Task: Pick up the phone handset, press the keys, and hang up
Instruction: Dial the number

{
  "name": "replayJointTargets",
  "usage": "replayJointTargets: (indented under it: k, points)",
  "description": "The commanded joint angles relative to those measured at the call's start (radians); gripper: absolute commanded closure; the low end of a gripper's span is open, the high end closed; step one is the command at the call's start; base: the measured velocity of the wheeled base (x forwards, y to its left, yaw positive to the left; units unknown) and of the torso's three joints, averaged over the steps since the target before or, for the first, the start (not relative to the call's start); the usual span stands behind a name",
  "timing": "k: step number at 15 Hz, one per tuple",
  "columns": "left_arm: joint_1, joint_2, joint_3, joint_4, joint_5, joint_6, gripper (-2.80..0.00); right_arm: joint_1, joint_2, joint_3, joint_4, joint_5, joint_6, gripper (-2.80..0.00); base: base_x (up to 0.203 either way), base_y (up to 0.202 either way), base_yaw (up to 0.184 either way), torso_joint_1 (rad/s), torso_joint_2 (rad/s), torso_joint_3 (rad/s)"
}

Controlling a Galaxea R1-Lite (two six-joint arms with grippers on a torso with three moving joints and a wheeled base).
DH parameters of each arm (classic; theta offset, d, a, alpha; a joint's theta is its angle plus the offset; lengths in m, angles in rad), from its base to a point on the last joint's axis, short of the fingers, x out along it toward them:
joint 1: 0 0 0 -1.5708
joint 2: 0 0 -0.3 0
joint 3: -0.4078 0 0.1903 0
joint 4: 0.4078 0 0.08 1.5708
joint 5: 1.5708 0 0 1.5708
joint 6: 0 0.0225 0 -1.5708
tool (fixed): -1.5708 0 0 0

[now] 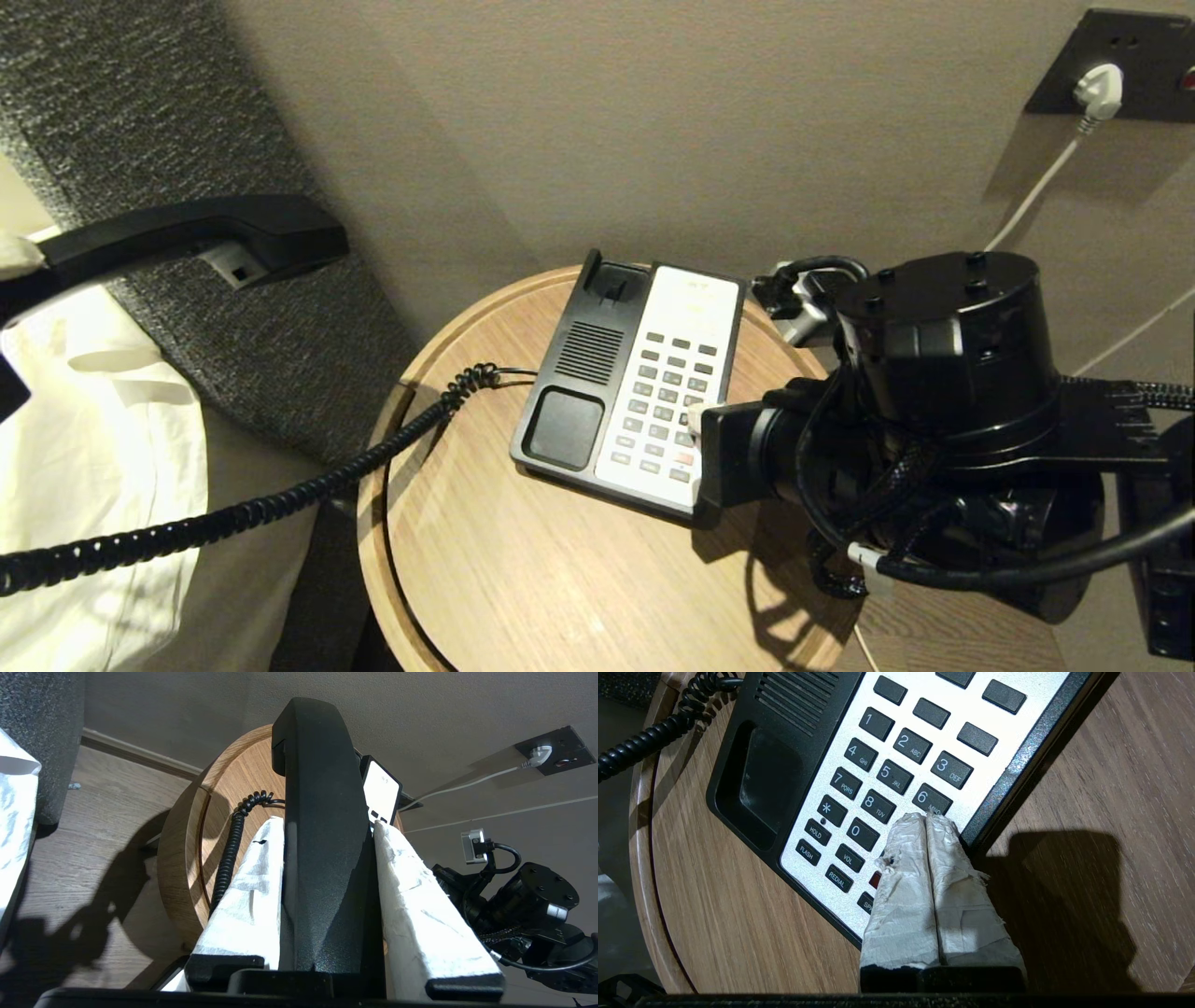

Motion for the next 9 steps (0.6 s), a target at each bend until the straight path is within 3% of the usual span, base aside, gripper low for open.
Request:
replayJointTargets:
  k: [1, 9]
  points:
    - [0.0, 0.0, 0.001, -0.001, 0.002, -0.004, 0.0, 0.0, 0.01, 0.002, 0.0, -0.003, -0.004, 0.0, 0.0, 0.0, 0.0, 0.0, 0.0, 0.0]
    - [0.0, 0.0, 0.001, -0.001, 0.002, -0.004, 0.0, 0.001, -0.014, -0.006, 0.0, 0.0, 0.006, 0.0, 0.0, 0.0, 0.0, 0.0, 0.0, 0.0]
